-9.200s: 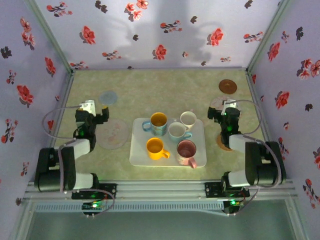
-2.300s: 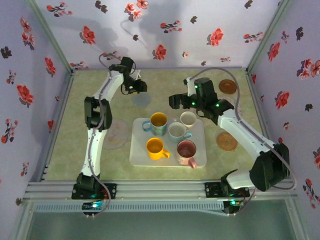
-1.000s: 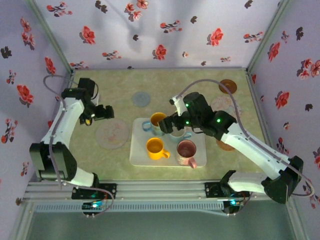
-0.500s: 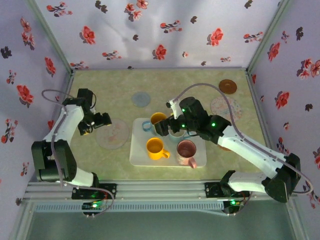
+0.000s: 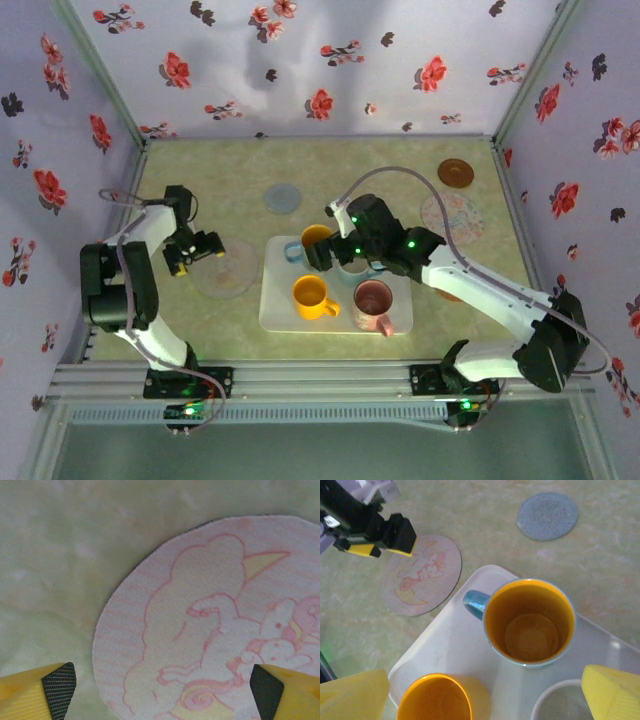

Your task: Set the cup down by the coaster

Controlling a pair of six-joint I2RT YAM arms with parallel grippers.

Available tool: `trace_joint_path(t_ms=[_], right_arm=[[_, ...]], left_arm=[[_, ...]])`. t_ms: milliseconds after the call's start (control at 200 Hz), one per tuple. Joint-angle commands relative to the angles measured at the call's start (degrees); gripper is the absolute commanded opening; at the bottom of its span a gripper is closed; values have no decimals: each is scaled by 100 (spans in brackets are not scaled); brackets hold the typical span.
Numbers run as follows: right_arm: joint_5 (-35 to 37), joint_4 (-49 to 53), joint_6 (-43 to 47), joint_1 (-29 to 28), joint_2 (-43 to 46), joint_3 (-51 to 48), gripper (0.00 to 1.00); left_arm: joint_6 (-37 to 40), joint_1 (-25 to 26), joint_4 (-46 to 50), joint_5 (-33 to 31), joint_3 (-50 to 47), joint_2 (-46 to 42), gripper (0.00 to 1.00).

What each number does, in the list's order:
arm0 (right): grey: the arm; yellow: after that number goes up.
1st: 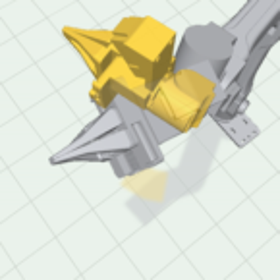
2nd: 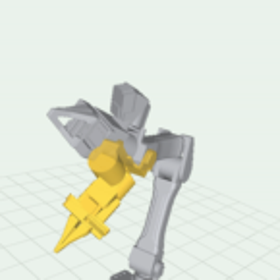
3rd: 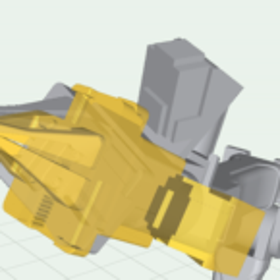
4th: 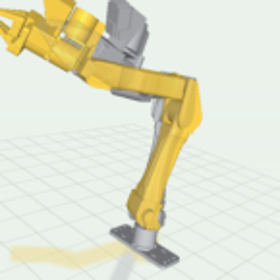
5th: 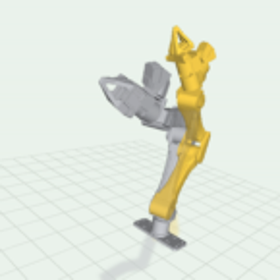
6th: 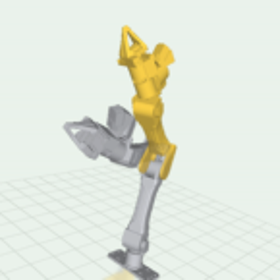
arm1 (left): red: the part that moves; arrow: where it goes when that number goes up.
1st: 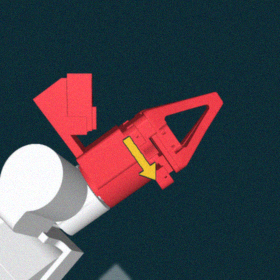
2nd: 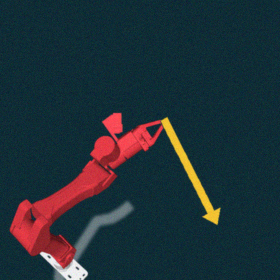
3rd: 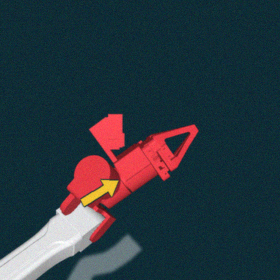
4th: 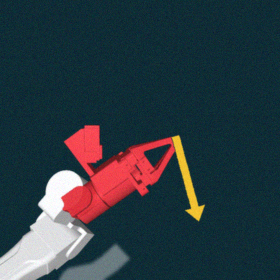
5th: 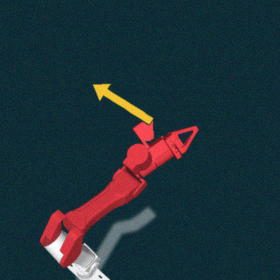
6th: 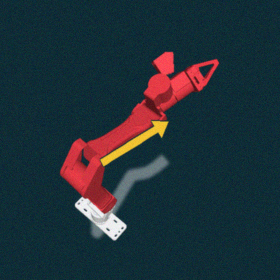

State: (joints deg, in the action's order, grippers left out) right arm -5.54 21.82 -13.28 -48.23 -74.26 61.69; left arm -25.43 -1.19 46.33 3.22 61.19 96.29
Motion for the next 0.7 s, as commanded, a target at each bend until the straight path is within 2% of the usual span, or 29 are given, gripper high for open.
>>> trace_joint_path(t_ms=[0, 335, 475, 695], right_arm=[[259, -319, 98, -38, 52, -28, 100], [365, -340, 124, -29, -209, 74, 100], [439, -380, 159, -20, -285, 91, 100], [675, -408, 176, -4, -316, 91, 100]], left_arm=[[-142, -109, -163, 102, -55, 264, 93], [-43, -136, -281, 182, 66, 883, 93], [-58, -137, -382, 275, 10, 1010, 87], [-33, -140, -532, 453, -38, 1020, 73]])
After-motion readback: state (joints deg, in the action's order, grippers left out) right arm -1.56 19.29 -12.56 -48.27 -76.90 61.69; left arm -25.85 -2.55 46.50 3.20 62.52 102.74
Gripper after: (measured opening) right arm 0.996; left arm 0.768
